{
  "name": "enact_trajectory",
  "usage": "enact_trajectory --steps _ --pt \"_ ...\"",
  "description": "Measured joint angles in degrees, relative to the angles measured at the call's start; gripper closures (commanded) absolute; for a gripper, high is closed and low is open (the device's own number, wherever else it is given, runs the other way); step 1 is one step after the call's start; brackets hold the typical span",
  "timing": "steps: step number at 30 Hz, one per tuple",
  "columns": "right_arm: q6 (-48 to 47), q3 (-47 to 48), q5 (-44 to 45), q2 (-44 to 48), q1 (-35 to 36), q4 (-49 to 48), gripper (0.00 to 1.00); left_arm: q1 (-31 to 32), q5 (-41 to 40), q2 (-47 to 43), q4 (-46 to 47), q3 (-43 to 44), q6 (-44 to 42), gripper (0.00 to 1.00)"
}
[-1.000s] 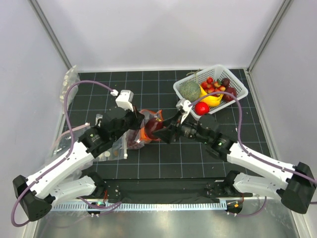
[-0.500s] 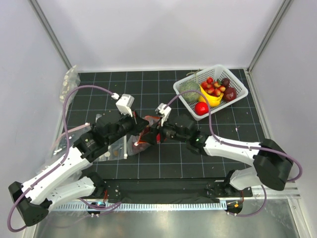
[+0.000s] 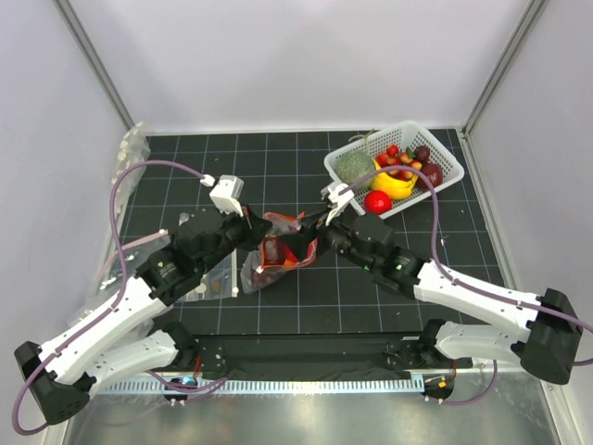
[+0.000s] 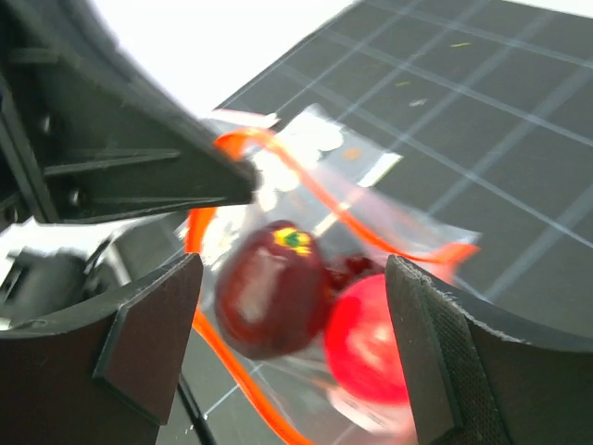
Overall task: Place the food in the zip-top bag and seal the zipper
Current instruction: Place the fake fruit in the zipper food storage bag, then adjust the zipper food storage bag at the center of the board.
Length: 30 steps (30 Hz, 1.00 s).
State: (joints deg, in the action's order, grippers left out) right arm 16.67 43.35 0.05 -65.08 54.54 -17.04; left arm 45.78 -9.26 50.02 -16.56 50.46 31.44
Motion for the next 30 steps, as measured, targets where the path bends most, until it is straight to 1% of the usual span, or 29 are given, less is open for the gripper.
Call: enact_trajectory --steps 2,7,9,14,15,17,18,19,20,21,23,24,25,27,28,30 --pt "0.2 2.2 4.2 1.6 0.0 4.7 0.19 0.0 -1.5 -0.2 0.0 0.0 0.0 1.0" --pt "0.9 8.7 13.4 1.0 0.0 16.4 0.27 0.0 -3.6 -0.3 -0.1 0.0 0.0 1.0" --pt "1.2 11.1 15.1 -0.4 0.0 20.4 0.3 0.0 -4.2 -0.3 -0.1 0.0 0.0 1.0" --pt "1.9 15.1 15.5 -6.2 0.0 26.8 0.32 0.0 -5.7 -0.8 -0.5 0.0 -0.1 1.0" --pt "2.0 15.8 15.7 -7.6 0.0 28.1 0.34 0.0 -5.8 -0.9 -0.5 0.0 -0.1 1.0" --pt "2.1 17.1 16.3 -10.4 0.0 30.1 0.43 0.0 -5.8 -1.1 -0.6 0.0 -0.1 1.0" --pt "2.1 17.4 16.7 -11.4 0.0 30.8 0.58 0.0 -5.7 -1.2 -0.7 0.0 -0.1 1.0" --pt "1.9 17.5 17.0 -11.9 0.0 31.4 0.67 0.0 -5.7 -1.2 -0.7 0.0 -0.1 1.0" --pt "2.0 17.5 17.3 -12.2 0.0 32.3 0.74 0.0 -5.7 -1.2 -0.8 0.0 -0.1 1.0" --pt "2.2 17.5 17.7 -12.2 0.0 33.1 0.9 0.0 -5.5 -1.1 -0.8 0.0 -0.1 0.99" --pt "2.3 17.5 18.6 -11.7 0.0 33.9 0.99 0.0 -4.6 -0.9 -0.8 0.0 -0.1 0.95" --pt "2.5 17.5 19.5 -11.1 0.0 34.5 0.99 0.0 -4.0 -0.5 -0.7 0.0 -0.2 0.92" --pt "2.5 17.5 20.4 -10.3 0.0 35.1 0.99 0.0 -3.2 0.1 -0.6 0.2 -0.3 0.82" --pt "2.5 17.4 22.2 -7.9 0.0 35.9 0.99 0.0 -1.5 1.8 -0.4 0.7 -0.4 0.73" --pt "2.5 17.3 23.3 -6.3 0.0 35.9 0.99 0.1 -0.4 3.2 -0.3 1.3 -0.4 0.65" --pt "2.5 16.8 25.3 -2.9 0.0 35.9 0.99 0.3 1.6 5.4 -0.3 2.3 -0.6 0.56"
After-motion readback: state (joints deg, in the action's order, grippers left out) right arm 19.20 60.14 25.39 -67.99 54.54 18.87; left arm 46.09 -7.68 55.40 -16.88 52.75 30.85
